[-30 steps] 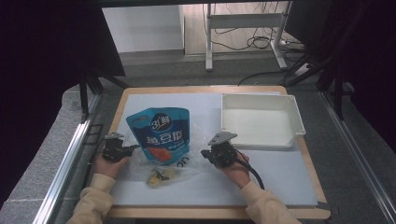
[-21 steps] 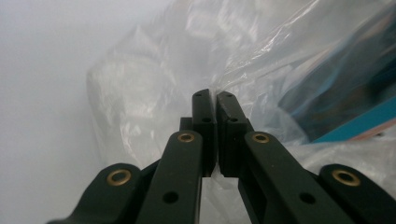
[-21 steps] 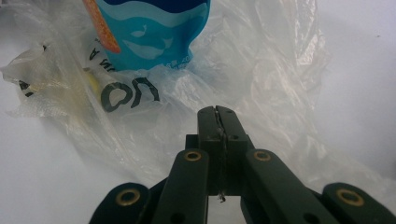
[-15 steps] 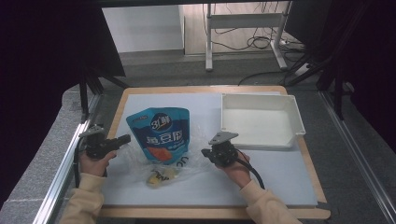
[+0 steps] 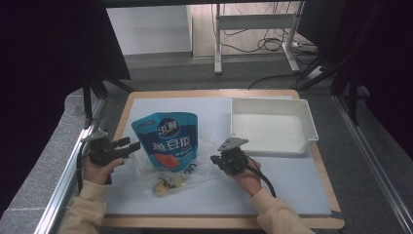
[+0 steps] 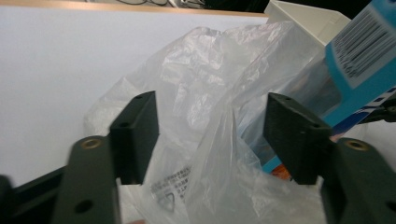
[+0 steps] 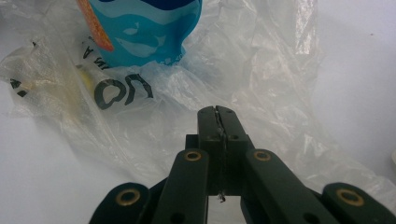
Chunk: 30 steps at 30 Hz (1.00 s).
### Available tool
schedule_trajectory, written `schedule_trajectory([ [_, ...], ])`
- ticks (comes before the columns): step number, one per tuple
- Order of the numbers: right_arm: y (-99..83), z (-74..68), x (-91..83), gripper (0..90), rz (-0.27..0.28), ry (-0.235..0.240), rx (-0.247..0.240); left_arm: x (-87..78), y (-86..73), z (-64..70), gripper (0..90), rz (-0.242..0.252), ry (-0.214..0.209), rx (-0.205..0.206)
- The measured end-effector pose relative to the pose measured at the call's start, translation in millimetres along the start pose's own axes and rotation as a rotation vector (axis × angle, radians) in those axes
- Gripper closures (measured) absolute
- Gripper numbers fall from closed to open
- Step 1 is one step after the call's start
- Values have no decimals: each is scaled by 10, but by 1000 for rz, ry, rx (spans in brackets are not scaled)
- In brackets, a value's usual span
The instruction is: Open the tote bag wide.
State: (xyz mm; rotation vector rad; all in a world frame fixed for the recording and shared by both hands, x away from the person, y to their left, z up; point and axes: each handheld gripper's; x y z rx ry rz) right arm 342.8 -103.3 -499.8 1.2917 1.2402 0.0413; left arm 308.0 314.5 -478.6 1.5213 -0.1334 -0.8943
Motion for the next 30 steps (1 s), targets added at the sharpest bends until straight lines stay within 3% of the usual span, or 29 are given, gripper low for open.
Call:
schedule_trajectory([
  [4,2,2,-6,891,2,-2,0,-101,52,-13,259,20,7,-7],
  [7,2,2,-7,890,2,-3,-1,-235,136,27,276,35,25,7],
  [11,3,6,-9,890,3,-4,0,-419,272,163,452,39,40,68],
  [13,3,9,-12,890,4,-4,1,-521,343,263,604,47,39,92],
  [16,2,15,-12,890,4,-5,6,-621,431,437,796,69,-39,115],
  [18,-2,24,-7,890,2,-6,5,-597,461,570,857,47,-71,151],
  [21,-5,23,-3,890,-1,-8,5,-416,395,680,896,-41,-96,180],
  [25,1,24,-24,890,7,-9,5,-154,159,639,897,-152,-119,128],
  [30,-5,46,-13,890,3,-11,8,129,-77,451,897,-263,-64,100],
])
Point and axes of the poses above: each handheld gripper's, and its own axes: x roughly forward along the jaws, y roughly out of its top, z roughly to its right, and after that the axes turned 15 degrees about x, right-handed
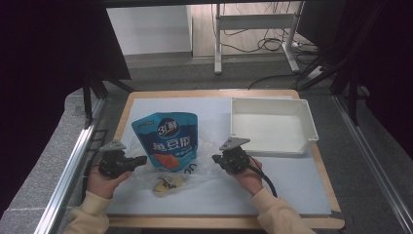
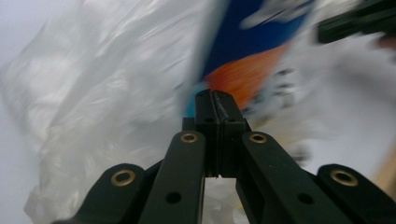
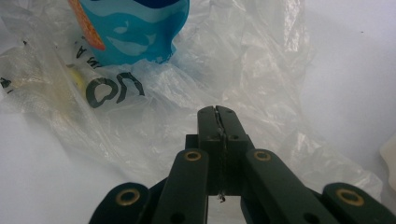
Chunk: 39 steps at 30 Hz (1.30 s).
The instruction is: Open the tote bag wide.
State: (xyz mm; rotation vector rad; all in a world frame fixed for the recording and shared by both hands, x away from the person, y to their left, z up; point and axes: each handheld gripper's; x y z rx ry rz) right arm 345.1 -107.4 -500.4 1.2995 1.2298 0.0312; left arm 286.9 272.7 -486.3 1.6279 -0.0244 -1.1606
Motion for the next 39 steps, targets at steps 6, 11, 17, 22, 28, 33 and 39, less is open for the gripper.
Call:
schedule_trajectory([
  [6,-2,13,10,890,-2,-6,2,216,-166,-240,895,-18,45,-44],
  [11,-17,18,36,890,-11,-7,4,350,-210,-363,895,-31,68,-57],
  [17,-20,22,45,890,-14,-10,4,516,-285,-431,897,-93,83,-81],
  [22,-24,47,44,890,-12,-17,10,489,-345,-514,898,-62,92,-127],
  [28,-25,56,53,890,-15,-19,13,482,-342,-510,897,-55,91,-122],
  [33,-22,45,47,890,-3,-22,5,291,-271,-454,897,56,81,-109],
  [39,-15,46,29,890,2,-25,6,8,-245,-422,882,230,80,-117],
])
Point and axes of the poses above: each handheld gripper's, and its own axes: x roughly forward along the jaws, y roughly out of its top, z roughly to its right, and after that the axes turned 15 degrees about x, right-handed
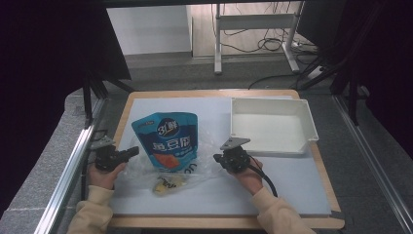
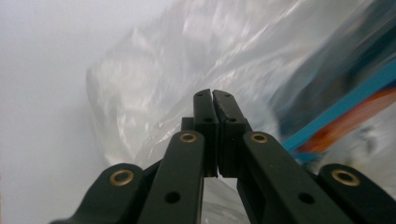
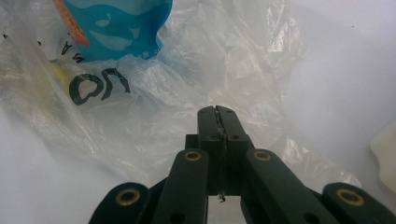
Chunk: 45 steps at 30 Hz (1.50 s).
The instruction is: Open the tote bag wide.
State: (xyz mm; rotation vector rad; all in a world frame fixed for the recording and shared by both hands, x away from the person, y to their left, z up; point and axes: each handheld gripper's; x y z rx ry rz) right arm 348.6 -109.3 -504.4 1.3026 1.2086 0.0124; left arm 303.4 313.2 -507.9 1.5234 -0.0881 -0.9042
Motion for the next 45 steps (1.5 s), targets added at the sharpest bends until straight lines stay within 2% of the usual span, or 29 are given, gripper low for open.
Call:
schedule_trajectory([
  [3,3,-8,-2,890,0,0,-3,-84,35,-12,854,47,-35,-18],
  [5,4,-7,-3,890,0,0,-6,-127,65,9,819,69,-30,-9],
  [7,3,-2,1,890,-1,0,-2,-151,105,70,653,78,11,27],
  [9,2,1,1,890,-2,-1,-2,-160,152,121,466,68,26,48],
  [12,4,0,-3,890,0,-1,-1,-162,203,152,268,66,-4,50],
  [14,4,0,-4,890,0,-1,-1,-177,218,158,193,72,-17,55],
  [20,3,3,-1,890,-1,1,-1,-314,258,138,169,99,-11,45],
  [25,3,9,-3,889,-1,4,0,-486,272,173,175,123,3,56],
  [32,45,-16,-85,855,31,26,5,-660,209,243,190,128,36,61],
  [38,137,-111,-228,727,78,109,3,-691,210,307,193,143,26,74],
  [43,200,-172,-321,569,112,122,7,-682,231,373,191,129,34,117],
  [45,221,-189,-351,518,133,117,13,-689,234,379,191,126,34,120],
])
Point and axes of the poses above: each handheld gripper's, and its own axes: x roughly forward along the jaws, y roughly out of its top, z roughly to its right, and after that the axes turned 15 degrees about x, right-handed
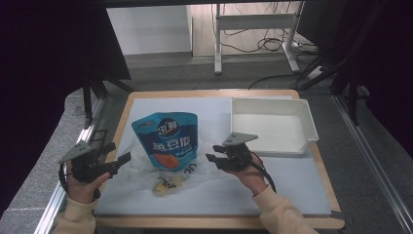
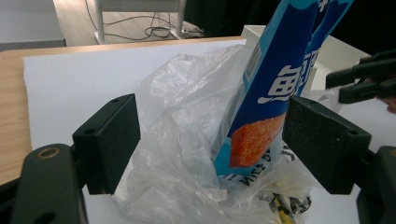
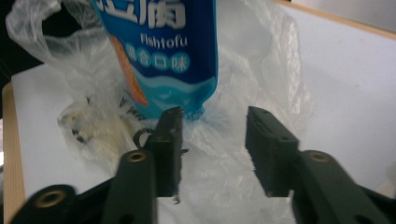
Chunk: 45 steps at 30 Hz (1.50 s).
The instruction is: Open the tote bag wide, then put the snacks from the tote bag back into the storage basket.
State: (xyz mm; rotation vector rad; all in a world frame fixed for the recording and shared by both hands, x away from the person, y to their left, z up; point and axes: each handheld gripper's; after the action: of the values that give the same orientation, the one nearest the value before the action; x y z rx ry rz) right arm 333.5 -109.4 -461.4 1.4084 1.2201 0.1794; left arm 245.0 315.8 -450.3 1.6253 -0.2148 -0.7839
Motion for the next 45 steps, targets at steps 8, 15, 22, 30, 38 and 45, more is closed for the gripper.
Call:
schedule_trajectory([
  [8,144,-25,-185,438,73,21,15,-30,38,6,188,6,-4,-2],
  [15,262,-5,-347,406,133,21,14,1,34,17,190,-15,-5,7],
  [22,322,-22,-356,396,145,25,19,23,66,37,190,-31,7,22],
  [30,396,-95,-236,419,146,48,12,34,71,58,193,-42,0,37],
  [38,505,-182,-88,434,150,61,-14,23,78,50,194,-38,-2,28],
  [45,629,-226,-40,456,169,70,-19,44,67,16,196,-40,-8,4],
])
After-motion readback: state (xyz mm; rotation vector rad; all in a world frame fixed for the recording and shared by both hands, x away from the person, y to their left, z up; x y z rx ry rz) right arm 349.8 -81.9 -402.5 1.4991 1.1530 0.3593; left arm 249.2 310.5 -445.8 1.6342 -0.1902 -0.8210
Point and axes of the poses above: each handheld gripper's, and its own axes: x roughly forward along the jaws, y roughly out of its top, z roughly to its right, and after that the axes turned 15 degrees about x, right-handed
